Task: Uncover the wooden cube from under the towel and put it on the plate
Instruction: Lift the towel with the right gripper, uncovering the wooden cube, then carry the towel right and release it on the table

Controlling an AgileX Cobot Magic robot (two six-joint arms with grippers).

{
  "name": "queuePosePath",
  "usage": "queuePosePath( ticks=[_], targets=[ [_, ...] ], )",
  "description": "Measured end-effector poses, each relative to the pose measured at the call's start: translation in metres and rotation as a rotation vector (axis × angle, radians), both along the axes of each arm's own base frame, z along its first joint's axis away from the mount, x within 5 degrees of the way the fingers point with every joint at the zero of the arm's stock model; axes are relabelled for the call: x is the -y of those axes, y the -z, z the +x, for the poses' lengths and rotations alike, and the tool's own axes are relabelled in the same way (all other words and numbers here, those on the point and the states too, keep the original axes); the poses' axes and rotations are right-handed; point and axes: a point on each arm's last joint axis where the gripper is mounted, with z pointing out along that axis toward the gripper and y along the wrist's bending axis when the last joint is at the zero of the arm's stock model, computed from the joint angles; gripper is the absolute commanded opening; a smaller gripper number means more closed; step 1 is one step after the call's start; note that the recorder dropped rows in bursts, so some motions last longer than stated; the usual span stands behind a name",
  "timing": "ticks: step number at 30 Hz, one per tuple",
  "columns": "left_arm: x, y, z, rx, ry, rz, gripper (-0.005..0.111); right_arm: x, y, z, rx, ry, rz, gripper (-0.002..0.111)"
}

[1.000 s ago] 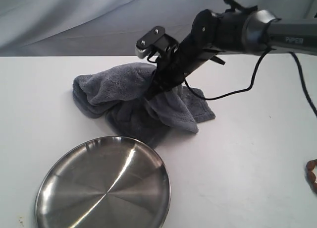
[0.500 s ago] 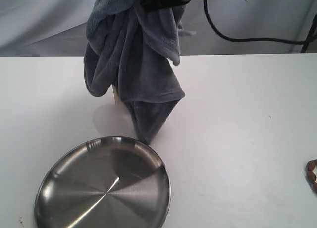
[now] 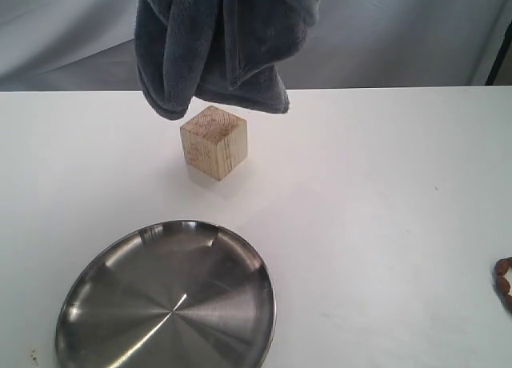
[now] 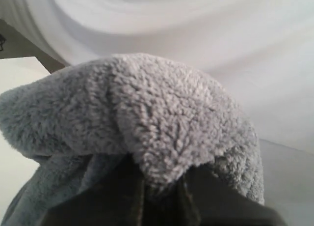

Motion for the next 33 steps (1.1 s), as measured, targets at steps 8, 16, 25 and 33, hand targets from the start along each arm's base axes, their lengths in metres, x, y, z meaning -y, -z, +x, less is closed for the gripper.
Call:
queuePosePath(
  ticks=[8, 16, 25, 33],
  targets=[
    [0.000, 0.000, 0.000, 0.000, 0.000, 0.000, 0.001, 0.036, -0.035, -0.047, 0.053, 0.057, -0.176, 0.000],
    [0.000, 0.000, 0.000, 0.000, 0.000, 0.000, 0.001, 0.069, -0.031, -0.056, -0.079, 0.311, -0.311, 0.000],
    [0.000, 0.000, 0.000, 0.000, 0.000, 0.000, 0.001, 0.075, 0.006, -0.049, -0.196, 0.405, -0.389, 0.000],
    [0.000, 0.000, 0.000, 0.000, 0.000, 0.000, 0.001, 0.074, 0.064, -0.047, -0.356, 0.417, -0.461, 0.000]
  ],
)
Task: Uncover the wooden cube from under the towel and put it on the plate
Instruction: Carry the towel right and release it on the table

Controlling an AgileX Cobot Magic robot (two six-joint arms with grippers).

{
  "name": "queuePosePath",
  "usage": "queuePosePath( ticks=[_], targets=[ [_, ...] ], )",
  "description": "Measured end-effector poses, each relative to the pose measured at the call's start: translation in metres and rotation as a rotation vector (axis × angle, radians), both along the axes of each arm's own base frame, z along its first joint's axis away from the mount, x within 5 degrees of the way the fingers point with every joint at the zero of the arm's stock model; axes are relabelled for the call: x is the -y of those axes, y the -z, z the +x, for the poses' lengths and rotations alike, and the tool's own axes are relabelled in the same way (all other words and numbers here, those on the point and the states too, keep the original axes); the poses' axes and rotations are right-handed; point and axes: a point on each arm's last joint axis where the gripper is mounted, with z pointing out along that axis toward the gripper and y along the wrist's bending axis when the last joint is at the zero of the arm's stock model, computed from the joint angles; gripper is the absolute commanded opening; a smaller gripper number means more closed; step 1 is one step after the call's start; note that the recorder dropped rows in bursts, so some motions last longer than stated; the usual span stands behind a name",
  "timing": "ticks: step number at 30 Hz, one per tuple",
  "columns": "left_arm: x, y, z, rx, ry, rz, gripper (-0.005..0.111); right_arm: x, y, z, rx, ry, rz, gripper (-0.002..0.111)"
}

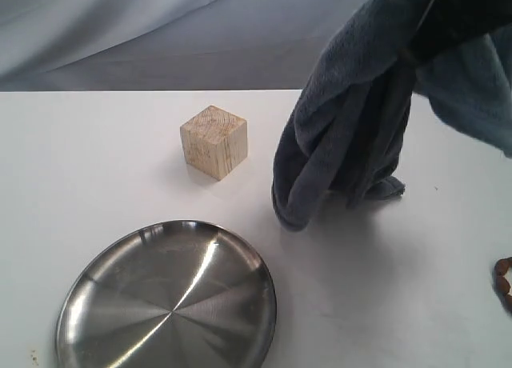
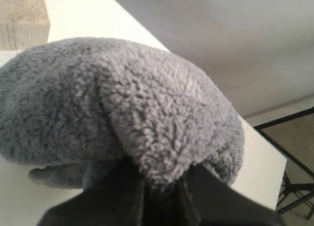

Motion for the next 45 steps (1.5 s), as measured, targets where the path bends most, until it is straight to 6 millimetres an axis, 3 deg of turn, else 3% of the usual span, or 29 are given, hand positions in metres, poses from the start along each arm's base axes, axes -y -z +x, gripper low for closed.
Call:
queuePosePath(
  ticks=[16, 19, 22, 25, 26, 27, 29, 35, 38, 42, 45],
  targets=[
    [0.000, 0.000, 0.000, 0.000, 0.000, 0.000, 0.001, -0.002, 0.142, -0.023, -0.259, 0.004, 0.080, 0.000],
    [0.000, 0.000, 0.000, 0.000, 0.000, 0.000, 0.001, -0.003, 0.157, -0.024, -0.314, 0.046, 0.105, 0.006],
    [0.000, 0.000, 0.000, 0.000, 0.000, 0.000, 0.001, -0.005, 0.163, -0.023, -0.345, 0.073, 0.131, 0.031],
    [0.000, 0.000, 0.000, 0.000, 0.000, 0.000, 0.001, -0.006, 0.171, -0.021, -0.381, 0.089, 0.121, 0.074],
    [0.000, 0.000, 0.000, 0.000, 0.000, 0.000, 0.001, -0.006, 0.175, -0.021, -0.400, 0.095, 0.110, 0.101],
    [0.000, 0.000, 0.000, 0.000, 0.000, 0.000, 0.001, -0.006, 0.181, -0.021, -0.436, 0.108, 0.091, 0.105],
    [0.000, 0.000, 0.000, 0.000, 0.000, 0.000, 0.001, -0.006, 0.187, -0.021, -0.460, 0.096, 0.065, 0.105],
    [0.000, 0.000, 0.000, 0.000, 0.000, 0.000, 0.001, -0.003, 0.183, -0.027, -0.519, 0.089, 0.020, 0.105],
    [0.000, 0.000, 0.000, 0.000, 0.000, 0.000, 0.001, 0.000, 0.161, -0.033, -0.501, 0.087, 0.028, 0.103],
    [0.000, 0.000, 0.000, 0.000, 0.000, 0.000, 0.001, -0.001, 0.124, -0.050, -0.415, 0.016, 0.180, 0.103],
    [0.000, 0.000, 0.000, 0.000, 0.000, 0.000, 0.001, -0.004, 0.110, -0.061, -0.404, -0.053, 0.261, 0.098]
  ],
)
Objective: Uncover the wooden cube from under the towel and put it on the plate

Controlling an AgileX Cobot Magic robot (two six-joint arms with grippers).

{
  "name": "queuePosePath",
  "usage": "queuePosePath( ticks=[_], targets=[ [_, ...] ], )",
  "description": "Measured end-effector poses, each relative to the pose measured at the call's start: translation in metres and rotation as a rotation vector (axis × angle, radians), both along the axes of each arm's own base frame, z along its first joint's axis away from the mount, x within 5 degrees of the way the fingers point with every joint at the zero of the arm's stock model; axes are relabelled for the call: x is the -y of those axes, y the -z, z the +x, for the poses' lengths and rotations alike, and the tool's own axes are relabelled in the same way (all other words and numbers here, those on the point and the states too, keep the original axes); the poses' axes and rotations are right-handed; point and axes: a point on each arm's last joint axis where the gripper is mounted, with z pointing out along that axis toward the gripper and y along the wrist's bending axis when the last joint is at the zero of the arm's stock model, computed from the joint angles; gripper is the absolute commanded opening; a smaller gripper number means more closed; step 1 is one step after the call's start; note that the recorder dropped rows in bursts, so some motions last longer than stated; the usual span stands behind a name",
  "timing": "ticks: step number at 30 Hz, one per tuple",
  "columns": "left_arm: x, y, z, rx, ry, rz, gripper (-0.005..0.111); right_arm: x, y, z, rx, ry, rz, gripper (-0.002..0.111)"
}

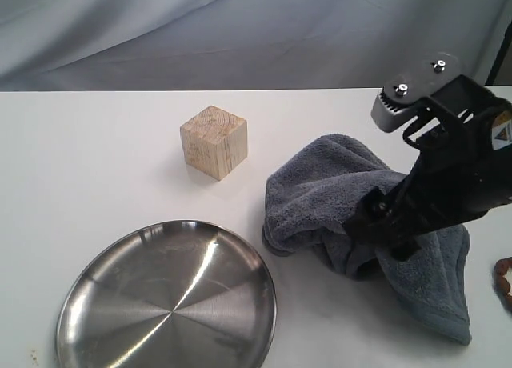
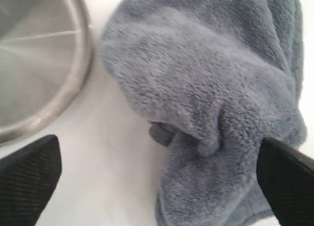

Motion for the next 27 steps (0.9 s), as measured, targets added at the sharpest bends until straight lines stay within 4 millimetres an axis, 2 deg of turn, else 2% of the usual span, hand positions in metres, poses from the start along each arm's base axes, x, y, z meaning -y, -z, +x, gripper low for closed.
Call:
queuePosePath(
  ticks=[4, 8, 11, 12, 14, 15, 16, 17, 18, 19, 21, 24, 27],
  targets=[
    [0.000, 0.000, 0.000, 0.000, 0.000, 0.000, 0.001, -0.002, -0.018, -0.017, 0.012, -0.071, 0.107, 0.078],
    [0.000, 0.000, 0.000, 0.000, 0.000, 0.000, 0.001, 0.003, -0.035, -0.036, 0.032, -0.104, 0.153, 0.056],
    [0.000, 0.000, 0.000, 0.000, 0.000, 0.000, 0.001, 0.010, -0.050, -0.053, 0.069, -0.118, 0.194, 0.033],
    [0.000, 0.000, 0.000, 0.000, 0.000, 0.000, 0.001, 0.012, -0.055, -0.059, 0.085, -0.121, 0.212, 0.016],
    [0.000, 0.000, 0.000, 0.000, 0.000, 0.000, 0.001, 0.020, -0.072, -0.078, 0.163, -0.128, 0.278, 0.000],
    [0.000, 0.000, 0.000, 0.000, 0.000, 0.000, 0.001, 0.027, -0.082, -0.093, 0.245, -0.128, 0.330, 0.000],
    [0.000, 0.000, 0.000, 0.000, 0.000, 0.000, 0.001, 0.032, -0.084, -0.100, 0.282, -0.125, 0.348, 0.000],
    [0.000, 0.000, 0.000, 0.000, 0.000, 0.000, 0.001, 0.040, -0.081, -0.115, 0.346, -0.114, 0.385, 0.000],
    [0.000, 0.000, 0.000, 0.000, 0.000, 0.000, 0.001, 0.044, -0.077, -0.120, 0.367, -0.109, 0.395, 0.000],
    [0.000, 0.000, 0.000, 0.000, 0.000, 0.000, 0.001, 0.050, -0.061, -0.129, 0.411, -0.088, 0.414, 0.000],
    [0.000, 0.000, 0.000, 0.000, 0.000, 0.000, 0.001, 0.058, -0.037, -0.135, 0.487, -0.024, 0.466, 0.000],
    [0.000, 0.000, 0.000, 0.000, 0.000, 0.000, 0.001, 0.069, -0.012, -0.134, 0.681, 0.090, 0.560, 0.000],
    [0.000, 0.000, 0.000, 0.000, 0.000, 0.000, 0.001, 0.072, 0.007, -0.131, 0.712, 0.132, 0.564, 0.000]
  ],
)
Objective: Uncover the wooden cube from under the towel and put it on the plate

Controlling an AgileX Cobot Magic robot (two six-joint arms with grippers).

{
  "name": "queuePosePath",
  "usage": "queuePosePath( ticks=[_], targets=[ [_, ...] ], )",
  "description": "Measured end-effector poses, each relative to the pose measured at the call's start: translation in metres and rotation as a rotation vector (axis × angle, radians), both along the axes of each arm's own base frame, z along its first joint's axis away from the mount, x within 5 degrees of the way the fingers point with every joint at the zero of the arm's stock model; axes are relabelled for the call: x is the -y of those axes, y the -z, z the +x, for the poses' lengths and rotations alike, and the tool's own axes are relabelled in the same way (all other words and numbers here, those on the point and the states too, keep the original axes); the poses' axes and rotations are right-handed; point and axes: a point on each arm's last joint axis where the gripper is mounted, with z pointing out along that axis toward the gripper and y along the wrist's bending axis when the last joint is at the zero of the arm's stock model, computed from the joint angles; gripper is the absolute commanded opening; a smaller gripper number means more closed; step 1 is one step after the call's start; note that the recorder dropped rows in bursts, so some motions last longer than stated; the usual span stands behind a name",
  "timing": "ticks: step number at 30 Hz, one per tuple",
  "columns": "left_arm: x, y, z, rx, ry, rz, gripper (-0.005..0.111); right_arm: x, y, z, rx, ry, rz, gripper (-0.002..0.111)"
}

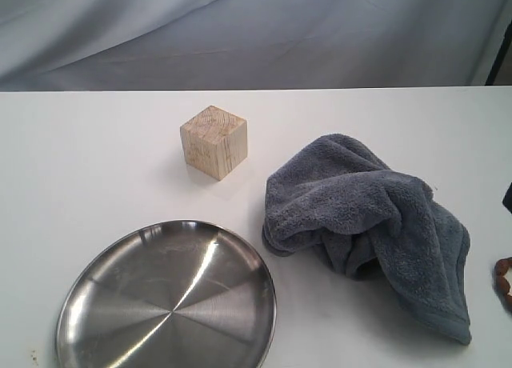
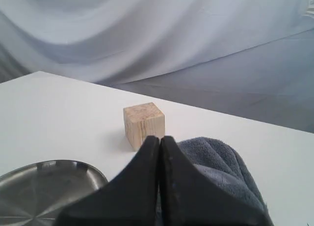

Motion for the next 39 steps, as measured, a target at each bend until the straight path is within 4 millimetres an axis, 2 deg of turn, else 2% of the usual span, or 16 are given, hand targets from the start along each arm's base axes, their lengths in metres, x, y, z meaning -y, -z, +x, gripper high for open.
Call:
queuePosePath(
  ticks=[3, 11, 15, 24, 28, 39],
  targets=[
    [0.000, 0.000, 0.000, 0.000, 0.000, 0.000, 0.001, 0.000, 0.016, 0.000, -0.033, 0.006, -0.016, 0.000],
    [0.000, 0.000, 0.000, 0.000, 0.000, 0.000, 0.001, 0.001, 0.016, 0.000, -0.029, 0.008, -0.014, 0.000],
    [0.000, 0.000, 0.000, 0.000, 0.000, 0.000, 0.001, 0.003, 0.020, 0.000, 0.008, 0.022, -0.068, 0.000],
    [0.000, 0.000, 0.000, 0.000, 0.000, 0.000, 0.001, 0.040, 0.059, -0.005, 0.061, 0.440, -0.045, 0.000],
    [0.000, 0.000, 0.000, 0.000, 0.000, 0.000, 0.001, 0.049, 0.060, -0.012, 0.105, 0.566, -0.035, 0.000],
    [0.000, 0.000, 0.000, 0.000, 0.000, 0.000, 0.001, 0.050, 0.062, -0.014, 0.096, 0.600, -0.046, 0.000]
  ],
)
